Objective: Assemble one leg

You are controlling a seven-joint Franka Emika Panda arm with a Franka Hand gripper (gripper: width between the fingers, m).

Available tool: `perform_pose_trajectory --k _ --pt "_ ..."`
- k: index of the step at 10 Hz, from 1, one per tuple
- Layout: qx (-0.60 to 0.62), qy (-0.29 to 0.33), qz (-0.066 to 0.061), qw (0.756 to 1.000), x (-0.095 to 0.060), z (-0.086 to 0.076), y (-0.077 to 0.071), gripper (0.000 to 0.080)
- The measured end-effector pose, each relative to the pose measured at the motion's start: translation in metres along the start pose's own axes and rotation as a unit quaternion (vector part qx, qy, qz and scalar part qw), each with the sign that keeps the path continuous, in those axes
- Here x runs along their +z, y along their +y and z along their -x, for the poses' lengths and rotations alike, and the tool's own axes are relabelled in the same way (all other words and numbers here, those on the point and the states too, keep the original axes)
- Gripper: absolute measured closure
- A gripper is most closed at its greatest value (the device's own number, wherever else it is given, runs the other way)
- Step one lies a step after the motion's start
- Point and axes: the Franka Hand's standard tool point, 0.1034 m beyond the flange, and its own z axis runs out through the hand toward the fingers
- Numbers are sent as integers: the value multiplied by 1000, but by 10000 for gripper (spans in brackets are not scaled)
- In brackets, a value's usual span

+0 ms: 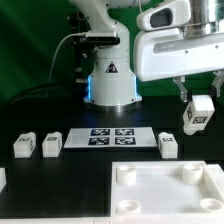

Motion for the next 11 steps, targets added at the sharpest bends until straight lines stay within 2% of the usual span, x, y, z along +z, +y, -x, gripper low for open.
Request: perform_pose_trajectory --k 1,2,3,4,5,6,7,8,10,11 --pt "-18 28 2 999 -15 -18 16 508" --pt "-23 104 6 994 -36 -54 31 508" --pt "-22 196 11 980 -52 -81 38 508" --pt "-25 281 11 959 -62 -96 33 508" --pt "-30 311 14 950 -53 -89 34 508" --pt "-29 346 16 938 -55 -89 36 508" --pt "-29 308 14 951 -41 -84 36 508" --pt "-29 313 15 949 -45 -86 36 508" --pt "-30 309 15 951 -40 -84 36 508" --pt "-32 296 14 954 -25 -81 37 508"
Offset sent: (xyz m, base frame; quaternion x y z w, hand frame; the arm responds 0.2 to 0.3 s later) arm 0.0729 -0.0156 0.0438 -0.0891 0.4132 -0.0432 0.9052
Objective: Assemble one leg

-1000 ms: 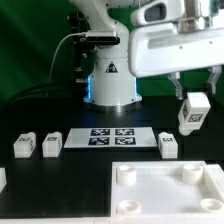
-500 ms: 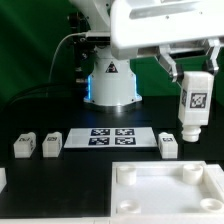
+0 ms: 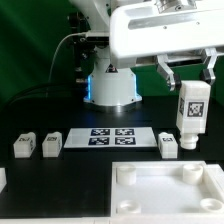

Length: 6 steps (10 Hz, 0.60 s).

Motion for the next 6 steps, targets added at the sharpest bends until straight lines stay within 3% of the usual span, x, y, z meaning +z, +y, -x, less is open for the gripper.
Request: perform_pose_trajectory --k 3,6 --pt "-21 -37 -10 999 22 -4 7 508" --pt "-19 -37 -27 999 41 -11 -21 508"
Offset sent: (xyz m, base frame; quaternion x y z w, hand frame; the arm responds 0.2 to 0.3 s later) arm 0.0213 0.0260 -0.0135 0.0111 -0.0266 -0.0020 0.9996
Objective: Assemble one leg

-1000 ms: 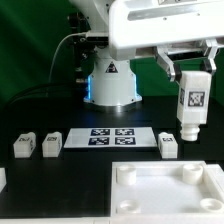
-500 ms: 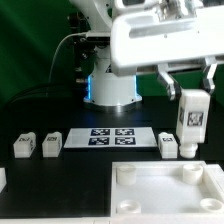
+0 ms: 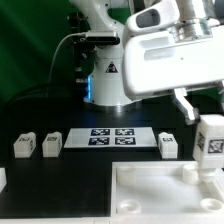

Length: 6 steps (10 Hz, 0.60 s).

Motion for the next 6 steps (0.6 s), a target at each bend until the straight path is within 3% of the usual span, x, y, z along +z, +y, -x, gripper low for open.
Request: perform_pose_trajectory --k 3,6 --pt "-2 2 -7 1000 11 -2 -14 508" --pt "0 2 -5 1000 18 6 -11 508"
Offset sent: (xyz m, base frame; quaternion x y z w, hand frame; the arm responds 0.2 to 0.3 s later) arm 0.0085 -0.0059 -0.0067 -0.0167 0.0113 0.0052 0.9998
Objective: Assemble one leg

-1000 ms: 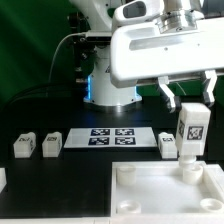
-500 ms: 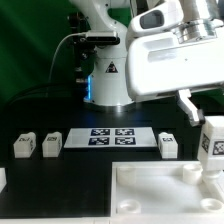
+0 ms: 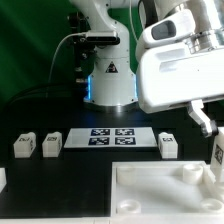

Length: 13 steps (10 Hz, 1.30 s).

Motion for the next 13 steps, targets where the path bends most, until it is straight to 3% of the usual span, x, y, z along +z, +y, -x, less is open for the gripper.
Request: perform_pose_trajectory --k 10,13 --pt "5 0 7 1000 20 20 16 508" --pt "-1 28 11 1000 22 16 21 508"
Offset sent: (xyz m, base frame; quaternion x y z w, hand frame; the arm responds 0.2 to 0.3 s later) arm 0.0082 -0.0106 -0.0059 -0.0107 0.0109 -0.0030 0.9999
